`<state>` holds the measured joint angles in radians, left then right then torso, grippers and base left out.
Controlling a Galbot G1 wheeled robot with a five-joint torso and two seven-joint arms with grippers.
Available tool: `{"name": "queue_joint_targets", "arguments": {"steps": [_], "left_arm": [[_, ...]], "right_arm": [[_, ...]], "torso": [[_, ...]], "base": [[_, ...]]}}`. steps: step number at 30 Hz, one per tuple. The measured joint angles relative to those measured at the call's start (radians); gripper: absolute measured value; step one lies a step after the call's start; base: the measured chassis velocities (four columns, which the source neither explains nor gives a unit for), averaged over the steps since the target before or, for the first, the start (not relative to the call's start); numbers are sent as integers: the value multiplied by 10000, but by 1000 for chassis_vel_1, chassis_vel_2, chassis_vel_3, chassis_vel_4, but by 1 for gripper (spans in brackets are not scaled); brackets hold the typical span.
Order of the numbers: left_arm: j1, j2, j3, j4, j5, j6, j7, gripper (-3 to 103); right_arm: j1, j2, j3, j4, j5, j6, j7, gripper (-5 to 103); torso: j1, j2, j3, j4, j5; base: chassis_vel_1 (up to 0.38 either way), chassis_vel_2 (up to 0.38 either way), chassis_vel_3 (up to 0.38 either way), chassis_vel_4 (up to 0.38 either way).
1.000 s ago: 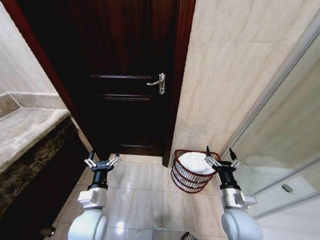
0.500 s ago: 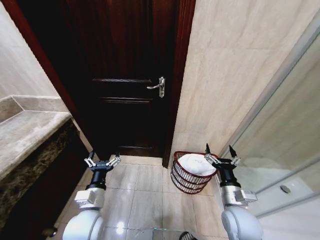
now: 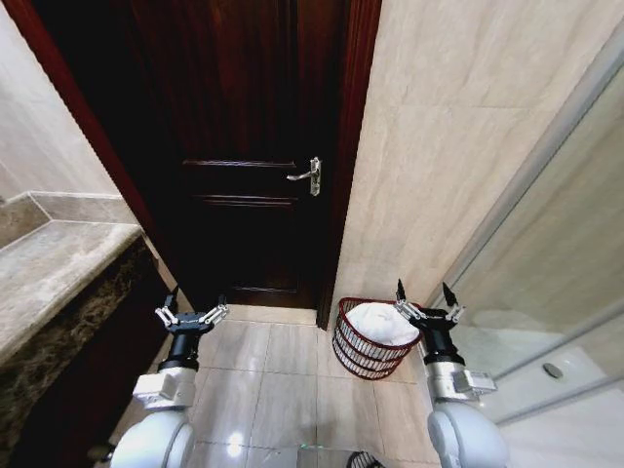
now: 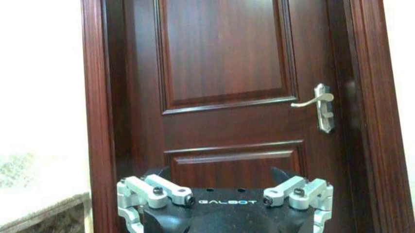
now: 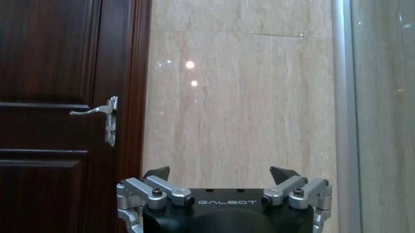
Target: Discard the used towel into the hamper.
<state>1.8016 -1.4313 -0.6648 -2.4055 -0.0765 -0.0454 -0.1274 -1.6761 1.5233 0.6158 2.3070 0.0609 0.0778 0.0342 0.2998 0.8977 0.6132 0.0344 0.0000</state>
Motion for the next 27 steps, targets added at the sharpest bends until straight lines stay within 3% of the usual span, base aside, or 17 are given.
{"name": "queue_joint_targets", "arguments": {"steps": [27], "left_arm": [[99, -133, 62, -292, 61, 336, 74, 100]], "right_arm": [[325, -68, -68, 540, 108, -645, 55, 100]], "torso": [[534, 1214, 681, 0, 0]], "base": [[0, 0, 0, 0]]}}
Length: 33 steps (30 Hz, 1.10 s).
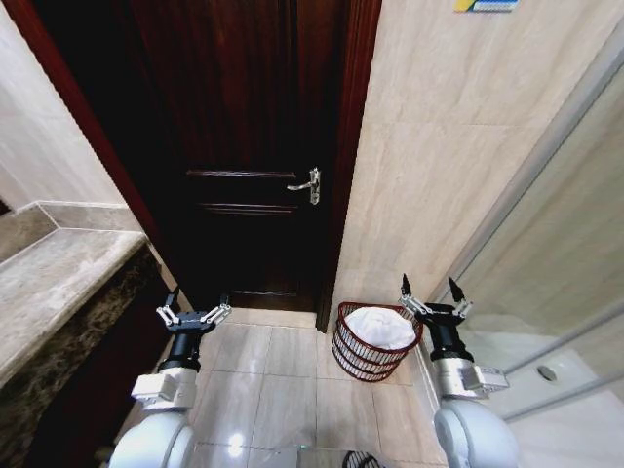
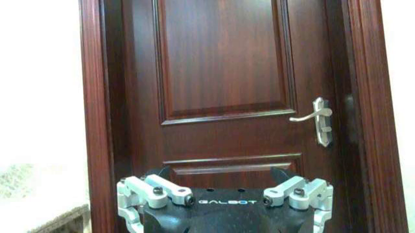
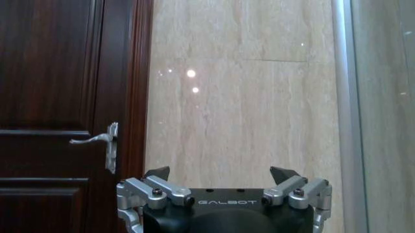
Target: Discard the used towel into the hamper.
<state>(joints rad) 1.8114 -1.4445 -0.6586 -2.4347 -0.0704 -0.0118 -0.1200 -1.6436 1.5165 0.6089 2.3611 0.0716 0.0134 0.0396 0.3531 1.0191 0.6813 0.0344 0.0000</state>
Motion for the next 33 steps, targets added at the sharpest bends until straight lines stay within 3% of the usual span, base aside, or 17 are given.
{"name": "queue_joint_targets", "arguments": {"steps": [33], "left_arm": [[-59, -50, -37, -4, -49, 138, 100, 100]], "right_arm": [[163, -70, -7, 107, 17, -316, 63, 100]], "torso": [[764, 1713, 952, 0, 0]], "base": [[0, 0, 0, 0]]}}
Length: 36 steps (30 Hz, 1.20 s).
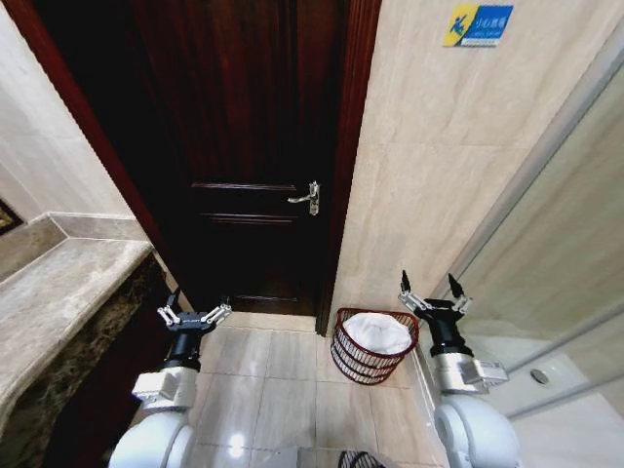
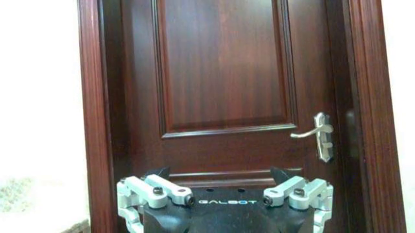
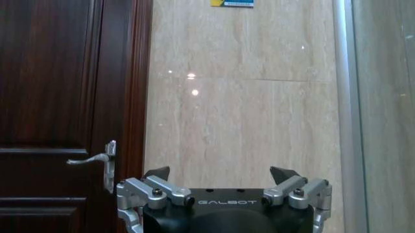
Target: Discard the used towel into the hamper.
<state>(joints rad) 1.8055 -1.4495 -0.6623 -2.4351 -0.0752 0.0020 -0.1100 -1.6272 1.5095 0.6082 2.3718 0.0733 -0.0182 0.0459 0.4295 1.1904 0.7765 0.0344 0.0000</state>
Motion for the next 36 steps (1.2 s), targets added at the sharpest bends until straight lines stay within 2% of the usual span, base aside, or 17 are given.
{"name": "queue_joint_targets", "arguments": {"steps": [3, 7, 11, 19, 36], "left_arm": [[-8, -5, 9, 17, -13, -7, 11, 100], [-53, -56, 61, 213, 100, -630, -54, 100], [-6, -56, 29, 254, 152, -771, -47, 100], [-6, 15, -88, 306, 89, -852, -49, 100], [-113, 220, -100, 423, 66, -863, -56, 100]], "right_arm": [[2, 2, -6, 2, -4, -2, 1, 100], [-4, 2, -29, 2, -39, -19, 17, 100], [-126, 14, -75, 69, -125, -251, 12, 100], [-226, 50, -259, 225, -229, -712, -4, 100], [-196, 141, -276, 116, -357, -493, 72, 100]], "torso": [[48, 105, 58, 0, 0], [164, 363, 198, 0, 0], [187, 421, 236, 0, 0], [183, 402, 229, 0, 0], [144, 330, 186, 0, 1]], "base": [[0, 0, 0, 0], [0, 0, 0, 0], [0, 0, 0, 0], [5, -6, -2, 8], [100, -99, -100, 105]]}}
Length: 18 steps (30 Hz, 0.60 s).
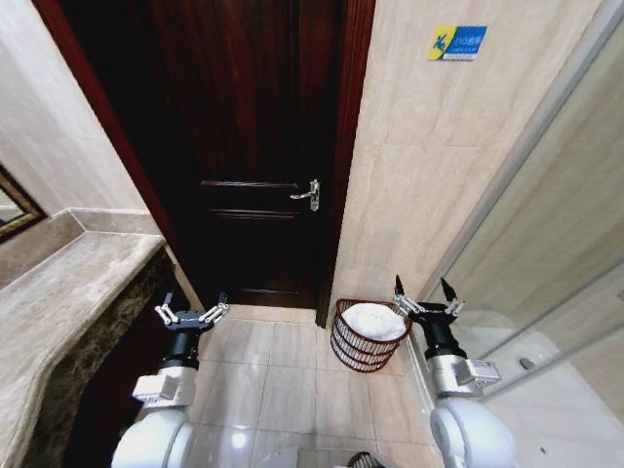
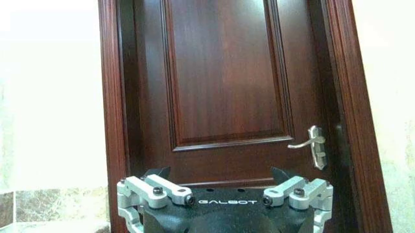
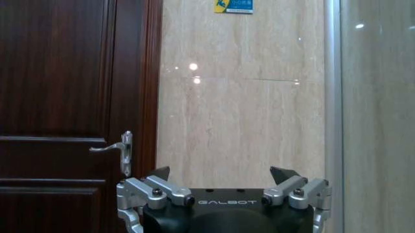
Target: Discard the used towel into the hamper.
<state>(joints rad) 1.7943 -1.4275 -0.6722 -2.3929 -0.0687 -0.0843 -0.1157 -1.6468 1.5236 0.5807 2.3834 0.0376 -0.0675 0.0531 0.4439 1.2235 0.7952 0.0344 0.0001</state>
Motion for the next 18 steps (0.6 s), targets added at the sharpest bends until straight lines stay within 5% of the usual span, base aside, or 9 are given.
{"name": "queue_joint_targets", "arguments": {"steps": [18], "left_arm": [[202, 75, -110, -9, -99, -240, 3, 100]], "right_arm": [[-289, 93, -152, 60, -338, 142, 12, 100]], "torso": [[-16, -34, -19, -1, -1]], "base": [[63, -57, -60, 61]]}}
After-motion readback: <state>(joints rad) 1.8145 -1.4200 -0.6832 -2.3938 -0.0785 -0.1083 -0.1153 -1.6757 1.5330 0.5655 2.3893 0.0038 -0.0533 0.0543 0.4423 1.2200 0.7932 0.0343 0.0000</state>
